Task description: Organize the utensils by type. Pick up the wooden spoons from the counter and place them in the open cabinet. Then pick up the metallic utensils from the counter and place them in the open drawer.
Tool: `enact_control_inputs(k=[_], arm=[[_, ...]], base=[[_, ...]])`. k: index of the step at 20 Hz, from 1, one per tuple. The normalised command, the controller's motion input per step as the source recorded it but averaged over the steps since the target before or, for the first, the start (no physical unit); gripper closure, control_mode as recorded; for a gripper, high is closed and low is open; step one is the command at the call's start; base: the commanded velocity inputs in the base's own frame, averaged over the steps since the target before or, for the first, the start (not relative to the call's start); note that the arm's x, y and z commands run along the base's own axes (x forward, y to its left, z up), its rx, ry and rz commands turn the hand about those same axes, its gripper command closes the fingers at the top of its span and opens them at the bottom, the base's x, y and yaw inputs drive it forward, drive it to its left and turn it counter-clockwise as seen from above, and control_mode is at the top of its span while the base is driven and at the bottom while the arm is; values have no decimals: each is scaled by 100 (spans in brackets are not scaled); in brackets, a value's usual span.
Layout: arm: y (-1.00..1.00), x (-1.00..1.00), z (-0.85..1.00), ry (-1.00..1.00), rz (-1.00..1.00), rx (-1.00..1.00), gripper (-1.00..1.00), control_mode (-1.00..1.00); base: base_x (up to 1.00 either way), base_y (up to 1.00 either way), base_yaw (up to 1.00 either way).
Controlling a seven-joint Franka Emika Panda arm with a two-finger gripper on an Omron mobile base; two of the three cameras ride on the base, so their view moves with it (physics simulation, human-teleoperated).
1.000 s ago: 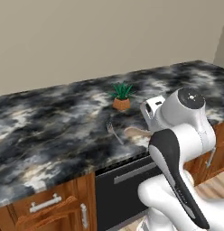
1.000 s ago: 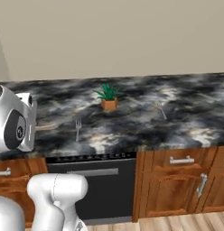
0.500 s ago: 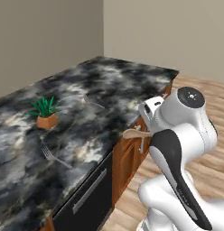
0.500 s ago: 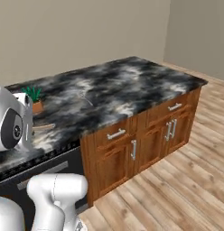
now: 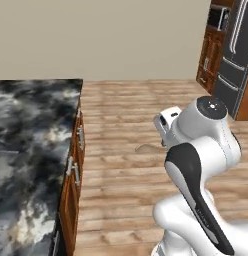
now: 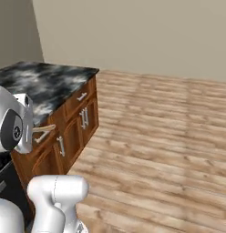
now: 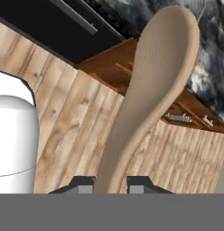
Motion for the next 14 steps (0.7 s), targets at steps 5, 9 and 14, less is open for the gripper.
enact_control_inputs(k=[5, 9, 14], arm=[[0, 0, 0, 0, 0, 0, 100, 100], [0, 0, 0, 0, 0, 0, 100, 100], [0, 0, 0, 0, 0, 0, 100, 100]], base=[[11, -6, -84], [16, -18, -75], [15, -16, -77]])
